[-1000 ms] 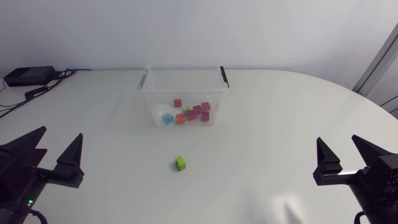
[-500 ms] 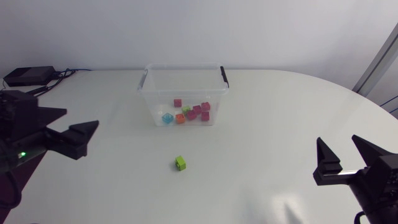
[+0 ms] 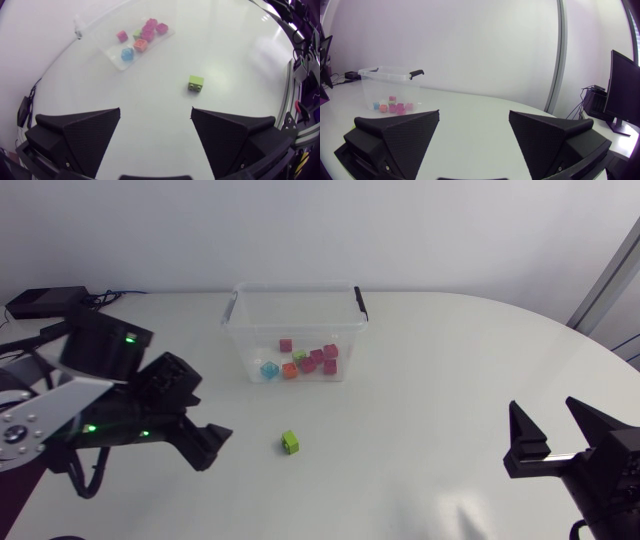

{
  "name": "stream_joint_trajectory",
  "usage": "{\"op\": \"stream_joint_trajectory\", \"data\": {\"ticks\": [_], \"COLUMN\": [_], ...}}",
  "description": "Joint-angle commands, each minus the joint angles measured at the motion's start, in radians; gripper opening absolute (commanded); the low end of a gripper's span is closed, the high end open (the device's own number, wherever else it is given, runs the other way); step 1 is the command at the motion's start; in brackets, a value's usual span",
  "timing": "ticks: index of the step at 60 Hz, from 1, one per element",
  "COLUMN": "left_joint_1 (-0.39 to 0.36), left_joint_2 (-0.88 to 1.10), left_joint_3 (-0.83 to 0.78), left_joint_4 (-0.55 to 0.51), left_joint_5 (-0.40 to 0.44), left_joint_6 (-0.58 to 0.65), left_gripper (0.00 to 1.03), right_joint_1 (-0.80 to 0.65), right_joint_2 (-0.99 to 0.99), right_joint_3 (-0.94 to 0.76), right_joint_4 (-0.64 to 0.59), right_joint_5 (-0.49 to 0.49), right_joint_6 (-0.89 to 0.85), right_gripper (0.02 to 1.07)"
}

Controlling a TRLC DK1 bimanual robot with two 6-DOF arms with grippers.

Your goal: Place the duplo bricks in the container

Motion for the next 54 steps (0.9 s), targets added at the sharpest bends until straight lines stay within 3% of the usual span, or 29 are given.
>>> {"op": "stream_joint_trajectory", "data": {"ticks": [1,12,21,54], "left_joint_1": [-0.063,-0.116,-0.152,-0.163], "left_joint_2": [0.097,0.295,0.418,0.616], "left_joint_3": [0.027,0.062,0.115,0.250], "left_joint_4": [0.016,0.131,0.138,0.138], "left_joint_5": [0.007,0.014,0.045,0.120], "left_joint_6": [0.027,0.039,0.085,0.097], "left_gripper": [0.99,0.99,0.99,0.99], "right_joint_1": [-0.008,-0.008,-0.008,-0.008], "right_joint_2": [-0.010,-0.010,-0.010,-0.010], "right_joint_3": [-0.020,-0.020,-0.020,-0.020], "right_joint_4": [0.010,0.010,0.010,0.010], "right_joint_5": [-0.005,-0.005,-0.005,-0.005], "right_joint_6": [-0.015,-0.015,-0.015,-0.015], "right_gripper": [1.03,1.03,1.03,1.03]}}
